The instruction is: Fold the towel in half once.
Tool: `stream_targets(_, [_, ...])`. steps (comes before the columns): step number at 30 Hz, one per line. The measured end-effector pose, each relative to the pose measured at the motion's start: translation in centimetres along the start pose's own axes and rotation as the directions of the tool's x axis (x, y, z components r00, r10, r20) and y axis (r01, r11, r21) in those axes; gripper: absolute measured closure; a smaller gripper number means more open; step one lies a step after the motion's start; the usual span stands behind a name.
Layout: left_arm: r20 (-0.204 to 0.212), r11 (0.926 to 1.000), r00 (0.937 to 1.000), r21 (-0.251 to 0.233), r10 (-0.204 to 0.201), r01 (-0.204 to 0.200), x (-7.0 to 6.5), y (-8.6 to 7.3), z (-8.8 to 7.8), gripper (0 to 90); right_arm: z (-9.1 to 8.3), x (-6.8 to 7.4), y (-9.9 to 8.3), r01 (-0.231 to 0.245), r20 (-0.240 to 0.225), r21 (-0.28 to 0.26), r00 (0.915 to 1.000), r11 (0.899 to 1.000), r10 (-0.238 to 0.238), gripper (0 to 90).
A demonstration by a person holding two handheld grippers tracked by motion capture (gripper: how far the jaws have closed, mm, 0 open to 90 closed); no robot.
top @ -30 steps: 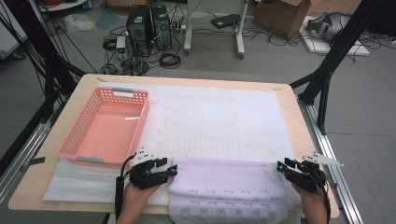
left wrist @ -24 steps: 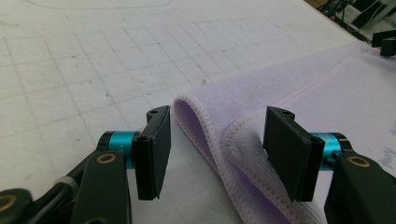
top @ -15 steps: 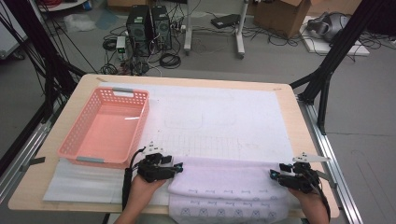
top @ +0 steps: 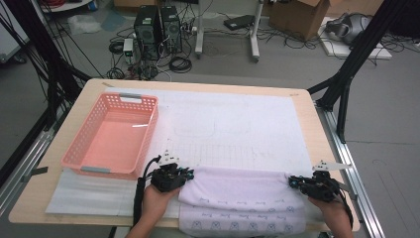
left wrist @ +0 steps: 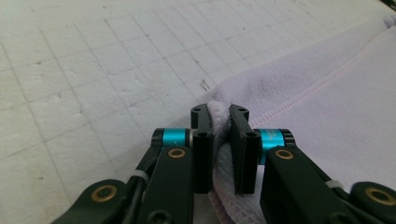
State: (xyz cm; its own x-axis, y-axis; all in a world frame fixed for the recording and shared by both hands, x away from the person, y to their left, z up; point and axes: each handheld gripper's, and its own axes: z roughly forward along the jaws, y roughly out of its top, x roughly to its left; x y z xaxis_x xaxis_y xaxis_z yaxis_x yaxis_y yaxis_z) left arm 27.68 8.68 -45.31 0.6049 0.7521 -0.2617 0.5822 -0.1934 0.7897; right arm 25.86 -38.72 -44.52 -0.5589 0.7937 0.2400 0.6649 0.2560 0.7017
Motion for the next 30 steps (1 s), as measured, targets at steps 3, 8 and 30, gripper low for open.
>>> stream_targets(3, [0.014, 0.9989, 0.9997, -0.043, -0.020, 0.021, 0.4, 0.3, -0.4, 81.9, 0.0, -0.1, 0.0, -0.007, -0.023, -0.027, 0.9997, 1.000, 0.006, 83.5])
stream_targets(8, [0.020, 0.9942, 0.9996, -0.104, -0.022, 0.024, 1.3, 2.2, -1.3, 82.1, -0.5, 0.2, 1.1, 0.013, -0.039, -0.131, 0.9991, 0.991, -0.018, 83.9])
stream_targets(30, [-0.082, 0.9862, 0.9938, -0.153, -0.076, 0.063, 6.3, 10.4, 2.4, 82.1, 2.0, -3.6, 10.0, 0.031, 0.096, -0.224, 0.9954, 0.974, -0.010, 83.7])
